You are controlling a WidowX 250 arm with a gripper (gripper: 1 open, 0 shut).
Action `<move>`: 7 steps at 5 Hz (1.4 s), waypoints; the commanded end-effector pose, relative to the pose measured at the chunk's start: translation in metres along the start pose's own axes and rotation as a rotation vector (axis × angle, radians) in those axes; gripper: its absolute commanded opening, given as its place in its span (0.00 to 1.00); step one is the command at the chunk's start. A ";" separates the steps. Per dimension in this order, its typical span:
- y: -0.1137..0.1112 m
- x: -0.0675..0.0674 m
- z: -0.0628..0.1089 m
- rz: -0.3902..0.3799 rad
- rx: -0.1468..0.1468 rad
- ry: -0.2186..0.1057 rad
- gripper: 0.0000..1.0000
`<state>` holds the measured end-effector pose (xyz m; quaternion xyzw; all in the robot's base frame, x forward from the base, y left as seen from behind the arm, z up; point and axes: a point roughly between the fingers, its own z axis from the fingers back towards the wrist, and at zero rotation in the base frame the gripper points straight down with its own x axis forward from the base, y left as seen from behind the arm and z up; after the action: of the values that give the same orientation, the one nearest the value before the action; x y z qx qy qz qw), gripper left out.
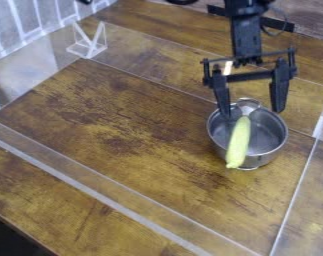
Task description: Put the mushroom in the silver pot
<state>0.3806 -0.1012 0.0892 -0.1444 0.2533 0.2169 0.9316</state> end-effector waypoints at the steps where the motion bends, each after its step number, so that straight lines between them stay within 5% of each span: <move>1: -0.003 -0.012 0.005 -0.017 -0.003 -0.035 1.00; 2: -0.002 -0.007 0.002 -0.005 -0.001 -0.031 0.00; 4: -0.001 0.003 0.011 0.015 -0.011 -0.035 0.00; 6: 0.000 0.000 0.017 0.025 -0.047 -0.006 0.00; 7: 0.001 -0.001 0.018 0.029 -0.057 -0.001 1.00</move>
<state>0.3870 -0.0980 0.0784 -0.1525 0.2801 0.2402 0.9168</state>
